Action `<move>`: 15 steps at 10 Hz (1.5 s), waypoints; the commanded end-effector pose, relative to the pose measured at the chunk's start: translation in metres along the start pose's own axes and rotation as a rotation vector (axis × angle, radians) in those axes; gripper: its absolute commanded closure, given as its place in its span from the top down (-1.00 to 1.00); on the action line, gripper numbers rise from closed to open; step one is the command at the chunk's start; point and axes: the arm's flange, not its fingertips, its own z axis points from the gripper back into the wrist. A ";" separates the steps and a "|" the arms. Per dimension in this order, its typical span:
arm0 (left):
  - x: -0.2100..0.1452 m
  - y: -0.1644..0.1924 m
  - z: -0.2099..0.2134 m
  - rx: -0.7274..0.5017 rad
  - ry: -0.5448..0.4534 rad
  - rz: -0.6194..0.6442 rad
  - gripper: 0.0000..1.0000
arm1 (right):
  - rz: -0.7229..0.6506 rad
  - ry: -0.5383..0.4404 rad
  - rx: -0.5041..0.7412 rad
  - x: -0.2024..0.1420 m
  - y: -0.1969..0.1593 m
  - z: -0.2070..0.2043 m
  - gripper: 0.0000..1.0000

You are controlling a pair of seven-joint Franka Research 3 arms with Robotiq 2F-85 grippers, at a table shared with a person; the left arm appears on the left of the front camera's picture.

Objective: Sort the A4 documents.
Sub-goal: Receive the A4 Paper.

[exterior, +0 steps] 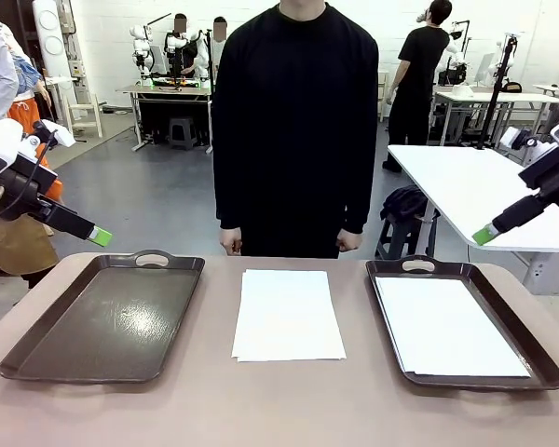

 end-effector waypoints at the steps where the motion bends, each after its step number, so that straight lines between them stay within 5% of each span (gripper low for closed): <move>1: -0.001 0.001 0.000 -0.002 -0.002 0.003 1.00 | 0.022 -0.044 0.059 0.012 -0.008 0.009 1.00; 15: -0.001 0.001 0.000 -0.002 -0.002 0.003 1.00 | 0.011 -0.020 0.065 0.017 -0.005 0.010 1.00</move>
